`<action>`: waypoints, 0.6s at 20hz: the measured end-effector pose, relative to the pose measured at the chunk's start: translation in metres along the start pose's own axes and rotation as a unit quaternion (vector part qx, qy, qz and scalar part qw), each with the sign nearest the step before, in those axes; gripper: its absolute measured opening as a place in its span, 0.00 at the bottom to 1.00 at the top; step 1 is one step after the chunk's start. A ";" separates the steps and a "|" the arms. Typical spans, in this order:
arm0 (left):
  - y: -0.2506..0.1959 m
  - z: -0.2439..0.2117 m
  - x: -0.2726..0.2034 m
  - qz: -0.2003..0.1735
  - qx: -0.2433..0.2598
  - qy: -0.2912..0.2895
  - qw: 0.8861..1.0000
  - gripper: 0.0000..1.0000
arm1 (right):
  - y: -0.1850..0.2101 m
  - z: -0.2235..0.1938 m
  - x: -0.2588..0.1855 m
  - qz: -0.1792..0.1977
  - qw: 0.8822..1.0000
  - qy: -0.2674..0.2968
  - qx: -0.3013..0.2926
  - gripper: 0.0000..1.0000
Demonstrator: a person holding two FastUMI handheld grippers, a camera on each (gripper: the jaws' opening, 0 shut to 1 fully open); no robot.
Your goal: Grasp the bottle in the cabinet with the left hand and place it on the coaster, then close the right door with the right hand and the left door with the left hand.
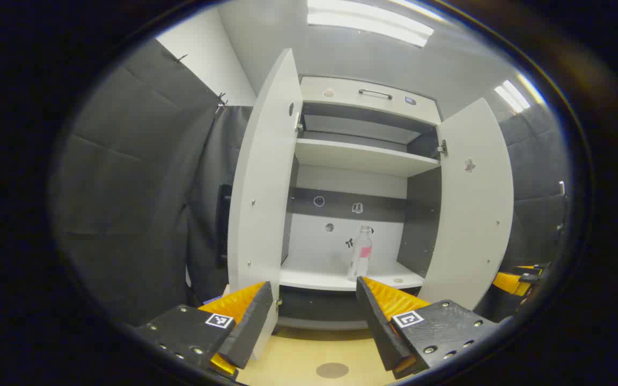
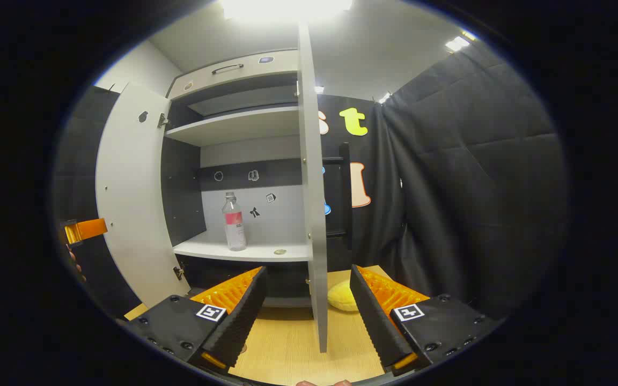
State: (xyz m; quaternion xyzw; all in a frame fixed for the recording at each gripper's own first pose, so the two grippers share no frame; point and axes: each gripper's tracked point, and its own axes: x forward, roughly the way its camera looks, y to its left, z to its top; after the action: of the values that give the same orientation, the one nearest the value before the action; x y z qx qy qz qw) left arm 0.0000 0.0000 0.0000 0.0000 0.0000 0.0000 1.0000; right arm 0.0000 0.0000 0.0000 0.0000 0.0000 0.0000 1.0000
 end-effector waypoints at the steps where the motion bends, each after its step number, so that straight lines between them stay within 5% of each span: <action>1: 0.002 -0.002 -0.001 0.004 0.001 0.002 1.000 0.91 | 0.003 -0.001 -0.001 0.003 1.000 -0.001 0.000 0.98; 7: 0.012 -0.015 -0.009 0.015 0.003 0.012 1.000 0.96 | 0.000 -0.001 -0.004 -0.005 1.000 -0.002 -0.002 0.98; 12: 0.019 -0.016 -0.016 0.018 -0.016 0.016 1.000 0.91 | -0.008 -0.008 -0.014 -0.021 1.000 0.008 0.005 0.96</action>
State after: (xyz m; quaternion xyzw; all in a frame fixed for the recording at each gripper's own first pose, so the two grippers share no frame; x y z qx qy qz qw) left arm -0.0163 0.0195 -0.0158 -0.0156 0.0161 0.0181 0.9996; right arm -0.0140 -0.0082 -0.0079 0.0047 0.0079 -0.0213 0.9997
